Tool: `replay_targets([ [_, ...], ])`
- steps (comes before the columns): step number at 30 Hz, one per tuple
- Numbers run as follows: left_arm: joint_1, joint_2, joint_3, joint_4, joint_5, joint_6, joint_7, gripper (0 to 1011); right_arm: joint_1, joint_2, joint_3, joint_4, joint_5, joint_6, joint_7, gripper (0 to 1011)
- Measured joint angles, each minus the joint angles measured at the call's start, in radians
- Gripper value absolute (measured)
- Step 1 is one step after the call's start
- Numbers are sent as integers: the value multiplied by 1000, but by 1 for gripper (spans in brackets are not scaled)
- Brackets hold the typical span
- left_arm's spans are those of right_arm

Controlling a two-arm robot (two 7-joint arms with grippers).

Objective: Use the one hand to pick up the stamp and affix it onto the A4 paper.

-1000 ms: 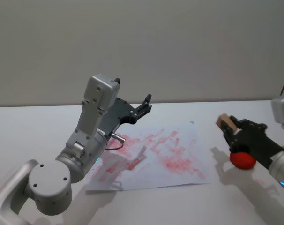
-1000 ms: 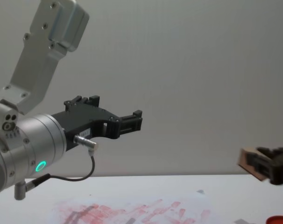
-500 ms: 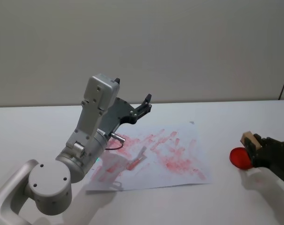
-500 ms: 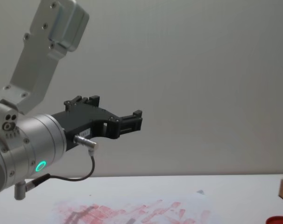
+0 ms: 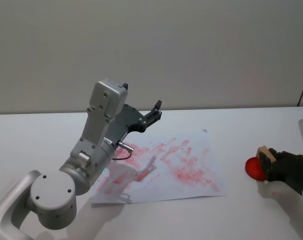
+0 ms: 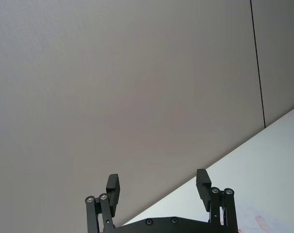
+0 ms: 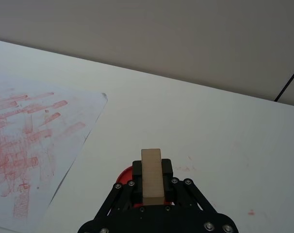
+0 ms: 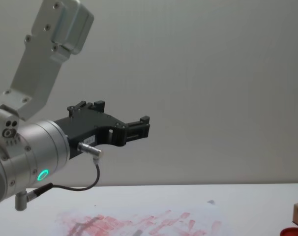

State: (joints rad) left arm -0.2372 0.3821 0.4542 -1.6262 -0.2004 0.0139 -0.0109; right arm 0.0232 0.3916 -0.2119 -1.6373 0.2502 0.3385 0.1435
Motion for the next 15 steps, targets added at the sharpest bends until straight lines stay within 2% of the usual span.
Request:
replay_targets([
  [10,0,0,0,0,0,0,0,1001,26,-14,-8,34,-20,12,17,232],
  [14,0,0,0,0,0,0,0,1001,32,-17,-9,41,-25,14,21,334],
  [15,0,0,0,0,0,0,0,1001,33,-18,-10,43,-26,15,22,407],
])
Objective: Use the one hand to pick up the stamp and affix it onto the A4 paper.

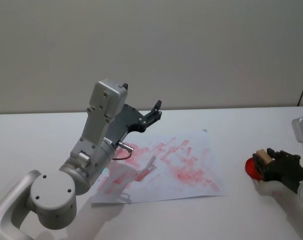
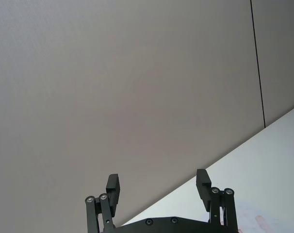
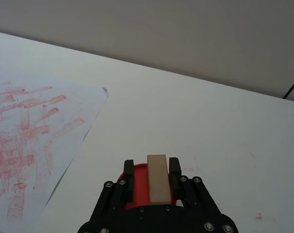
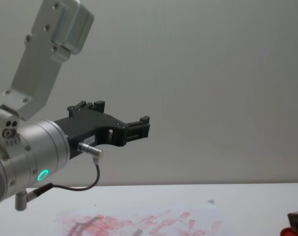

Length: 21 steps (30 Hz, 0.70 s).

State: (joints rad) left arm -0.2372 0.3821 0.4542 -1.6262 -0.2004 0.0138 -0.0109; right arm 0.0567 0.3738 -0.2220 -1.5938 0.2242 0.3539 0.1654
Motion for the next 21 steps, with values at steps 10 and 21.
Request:
replay_targets([
  [10,0,0,0,0,0,0,0,1001,8,-4,-2,10,-6,4,4,729],
  [21,0,0,0,0,0,0,0,1001,11,-6,-3,15,-9,5,7,1001],
])
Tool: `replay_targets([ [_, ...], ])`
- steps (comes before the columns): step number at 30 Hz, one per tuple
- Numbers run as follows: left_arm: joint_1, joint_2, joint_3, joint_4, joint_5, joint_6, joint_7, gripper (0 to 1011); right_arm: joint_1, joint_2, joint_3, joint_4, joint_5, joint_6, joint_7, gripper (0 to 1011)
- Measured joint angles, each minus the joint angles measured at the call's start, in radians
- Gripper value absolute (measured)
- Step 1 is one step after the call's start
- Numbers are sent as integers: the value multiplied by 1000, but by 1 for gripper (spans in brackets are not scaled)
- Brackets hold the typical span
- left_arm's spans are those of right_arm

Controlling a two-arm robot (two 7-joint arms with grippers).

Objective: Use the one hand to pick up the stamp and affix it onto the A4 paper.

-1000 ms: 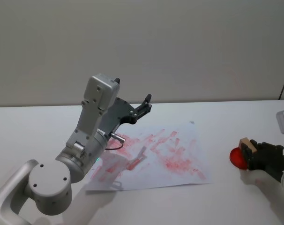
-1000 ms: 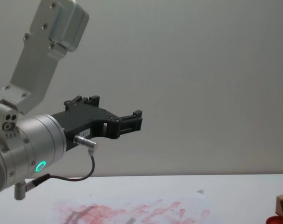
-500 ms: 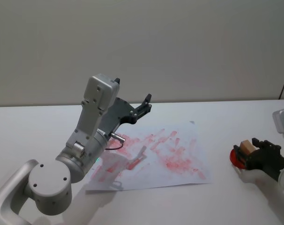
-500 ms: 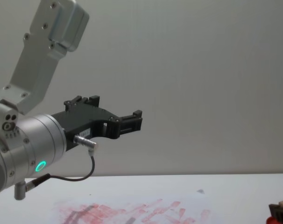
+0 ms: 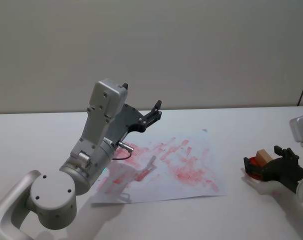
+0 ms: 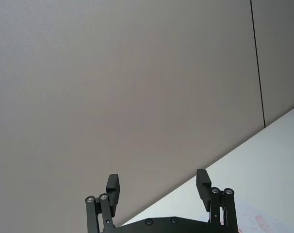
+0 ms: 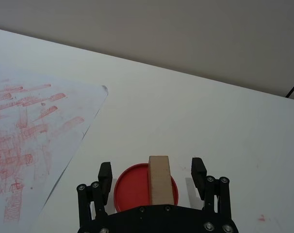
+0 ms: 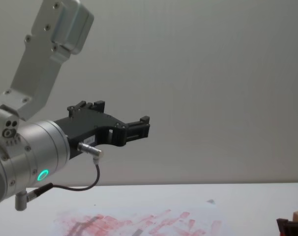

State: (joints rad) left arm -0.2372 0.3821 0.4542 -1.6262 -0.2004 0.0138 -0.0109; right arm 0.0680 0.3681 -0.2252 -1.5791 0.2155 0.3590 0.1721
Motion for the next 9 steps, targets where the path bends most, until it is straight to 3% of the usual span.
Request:
replay_targets([
  [9,0,0,0,0,0,0,0,1001,1,-1,0,2,-1,1,1,1001],
])
